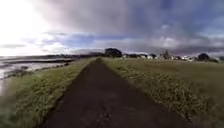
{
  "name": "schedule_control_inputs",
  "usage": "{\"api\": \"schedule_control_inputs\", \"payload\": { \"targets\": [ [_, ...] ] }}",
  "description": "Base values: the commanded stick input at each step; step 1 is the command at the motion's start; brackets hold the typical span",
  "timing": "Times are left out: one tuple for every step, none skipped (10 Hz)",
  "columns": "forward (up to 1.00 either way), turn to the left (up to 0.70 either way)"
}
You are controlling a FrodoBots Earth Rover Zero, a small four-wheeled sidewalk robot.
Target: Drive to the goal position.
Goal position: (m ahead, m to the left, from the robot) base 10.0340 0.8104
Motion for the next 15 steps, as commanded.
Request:
{"api": "schedule_control_inputs", "payload": {
  "targets": [
    [0.7, 0.0],
    [0.7, 0.0],
    [0.7, 0.0],
    [0.7, 0.0],
    [0.7, 0.0],
    [0.7, 0.0],
    [0.7, 0.0],
    [0.7, 0.0],
    [0.7, 0.0],
    [0.7, 0.0],
    [0.7, 0.0],
    [0.7, 0.0],
    [0.7, 0.0],
    [0.7, 0.0],
    [0.7, 0.0]
  ]
}}
